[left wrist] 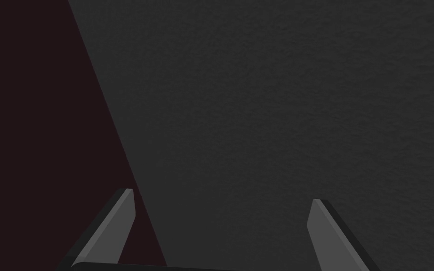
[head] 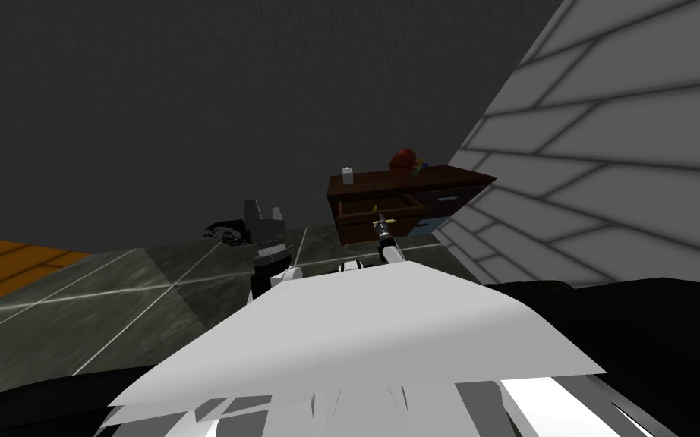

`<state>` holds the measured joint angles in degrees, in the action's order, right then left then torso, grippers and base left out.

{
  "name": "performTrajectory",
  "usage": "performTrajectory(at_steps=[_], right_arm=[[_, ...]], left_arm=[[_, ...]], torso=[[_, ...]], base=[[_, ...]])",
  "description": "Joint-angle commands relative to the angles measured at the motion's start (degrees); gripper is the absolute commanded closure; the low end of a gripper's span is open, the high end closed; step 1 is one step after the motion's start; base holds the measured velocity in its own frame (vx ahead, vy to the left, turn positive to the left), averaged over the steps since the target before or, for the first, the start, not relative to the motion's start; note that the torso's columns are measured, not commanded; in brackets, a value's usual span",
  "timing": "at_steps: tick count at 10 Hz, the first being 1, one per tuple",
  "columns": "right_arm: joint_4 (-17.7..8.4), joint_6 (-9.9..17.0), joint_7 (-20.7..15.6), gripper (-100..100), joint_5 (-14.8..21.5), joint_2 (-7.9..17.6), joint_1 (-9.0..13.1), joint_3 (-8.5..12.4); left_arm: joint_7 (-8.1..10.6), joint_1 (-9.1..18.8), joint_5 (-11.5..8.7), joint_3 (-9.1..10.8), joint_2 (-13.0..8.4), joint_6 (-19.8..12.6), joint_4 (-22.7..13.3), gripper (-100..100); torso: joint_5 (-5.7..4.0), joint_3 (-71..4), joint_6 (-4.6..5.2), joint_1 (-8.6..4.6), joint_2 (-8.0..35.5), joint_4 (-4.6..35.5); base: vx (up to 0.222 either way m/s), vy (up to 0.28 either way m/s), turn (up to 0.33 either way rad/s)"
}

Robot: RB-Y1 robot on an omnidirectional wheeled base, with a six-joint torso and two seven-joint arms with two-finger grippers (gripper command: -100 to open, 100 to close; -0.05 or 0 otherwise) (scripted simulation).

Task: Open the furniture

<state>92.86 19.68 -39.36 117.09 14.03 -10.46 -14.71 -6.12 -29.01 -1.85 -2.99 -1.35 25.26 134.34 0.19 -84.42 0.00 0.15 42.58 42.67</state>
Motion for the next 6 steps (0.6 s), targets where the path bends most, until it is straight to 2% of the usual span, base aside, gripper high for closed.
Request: performTrajectory(at_steps=[1,6], right_arm=[[0.0,-0.5,-0.3,0,-0.1,0.0,0.0,0.2],[-0.4,-0.6,-0.3,0,-0.1,0.0,-0.3,0.1]], left_arm=[[0.00,0.0,0.0,0.00,0.0,0.0,0.0,0],[0.00,0.0,0.0,0.00,0.0,0.0,0.0,0]], torso=[[-0.07,0.0,-0.04,-0.02,0.0,-0.1],[-0.16,-0.1,-0.01,-0.12,-0.3,-0.3]], base=[[0.000,0.000,0.000],[0.000,0.000,0.000]])
